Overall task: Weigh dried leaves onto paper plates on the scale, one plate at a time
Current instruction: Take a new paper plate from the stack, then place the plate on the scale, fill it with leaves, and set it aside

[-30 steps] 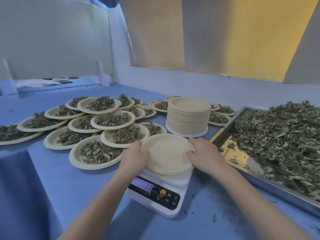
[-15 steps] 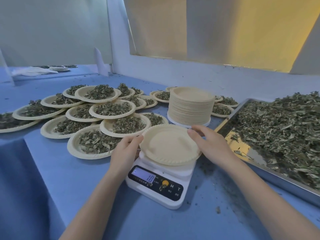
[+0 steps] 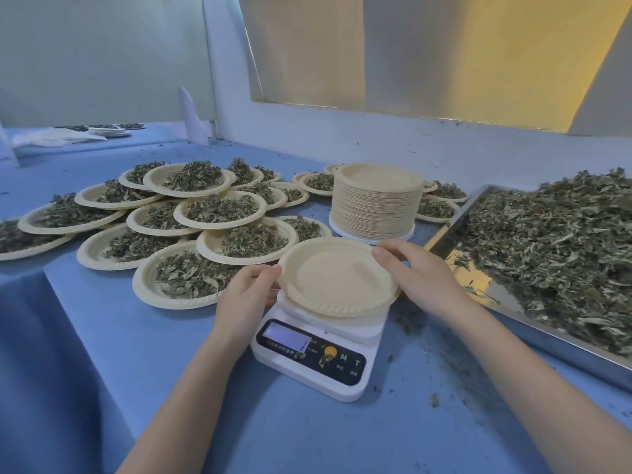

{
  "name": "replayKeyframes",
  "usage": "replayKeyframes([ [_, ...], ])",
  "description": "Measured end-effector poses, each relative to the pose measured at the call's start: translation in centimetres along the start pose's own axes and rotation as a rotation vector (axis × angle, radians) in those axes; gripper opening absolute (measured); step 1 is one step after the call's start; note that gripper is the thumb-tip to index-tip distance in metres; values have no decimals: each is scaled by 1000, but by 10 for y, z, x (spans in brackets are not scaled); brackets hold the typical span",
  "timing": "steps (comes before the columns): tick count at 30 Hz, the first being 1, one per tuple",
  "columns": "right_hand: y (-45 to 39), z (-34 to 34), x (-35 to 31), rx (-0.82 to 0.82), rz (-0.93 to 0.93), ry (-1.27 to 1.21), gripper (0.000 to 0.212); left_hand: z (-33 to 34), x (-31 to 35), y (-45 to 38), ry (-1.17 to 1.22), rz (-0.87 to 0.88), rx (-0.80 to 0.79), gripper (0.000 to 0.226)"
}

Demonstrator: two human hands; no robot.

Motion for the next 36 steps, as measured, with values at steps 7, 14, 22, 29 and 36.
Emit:
replayKeyframes([
  [7, -6, -5, 0, -31, 16, -24, 56, 4, 46, 14, -365, 396, 299, 24],
  [14, -7, -45, 2, 24, 34, -63, 51, 130, 97, 22, -603, 619, -100, 23],
  [22, 33, -115, 61, 48, 133, 94, 35, 238, 83, 46, -730, 577, -418, 25],
  [29, 34, -89, 25, -12, -55, 51, 28, 214, 92, 59, -692, 693, -372, 42],
  [36, 36, -25, -25, -148, -207, 91, 51, 101, 89, 59, -667, 704, 45, 36],
])
Point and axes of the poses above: each hand's wrist, its own y-axis away from the middle knuckle, its own z-axis out of the palm, x = y × z, the point moved 4 cm from there along -y, towards the middle knuckle, and after that the axes turned 2 degrees about -y, right-handed, at the moved point
